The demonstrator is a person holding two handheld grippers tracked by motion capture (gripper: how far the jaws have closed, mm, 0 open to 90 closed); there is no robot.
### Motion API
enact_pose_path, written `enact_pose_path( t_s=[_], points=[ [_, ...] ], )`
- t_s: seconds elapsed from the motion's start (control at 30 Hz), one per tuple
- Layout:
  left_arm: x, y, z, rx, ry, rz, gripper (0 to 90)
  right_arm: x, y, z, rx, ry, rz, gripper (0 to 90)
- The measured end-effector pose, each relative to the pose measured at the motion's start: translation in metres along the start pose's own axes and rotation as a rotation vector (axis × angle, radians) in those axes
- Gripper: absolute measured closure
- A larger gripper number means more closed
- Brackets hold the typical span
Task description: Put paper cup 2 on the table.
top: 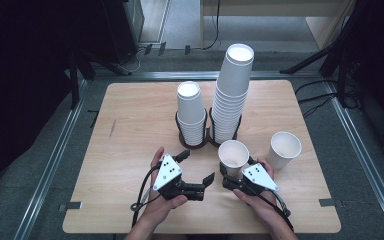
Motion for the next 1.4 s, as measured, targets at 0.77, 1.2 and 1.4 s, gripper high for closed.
enact_pose_path(
  t_s=[0.77, 1.2, 1.4],
  points=[
    [-0.012, 0.009, 0.001, -0.001, 0.021, -0.058, 1.1, -0.002, 0.011, -0.006, -0.049, 0.027, -0.029, 0.0],
    [-0.043, 0.048, 0.021, -0.002, 0.041, -0.194, 1.0, 0.008, 0.044, -0.006, -0.045, 0.044, -0.015, 0.0],
    [-0.058, 0.075, 0.038, -0.019, 0.078, -0.259, 1.0, 0.017, 0.058, -0.01, -0.022, 0.047, -0.003, 0.0]
  ],
)
Point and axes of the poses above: each handheld gripper's, and its own axes: y roughly backward along the jaws, z roughly out of its underside, x roughly to its right, the point moved 4 cm from there along -y, roughly forward along the jaws, and after that the axes turned 6 degrees about x, right-handed, at the moved point
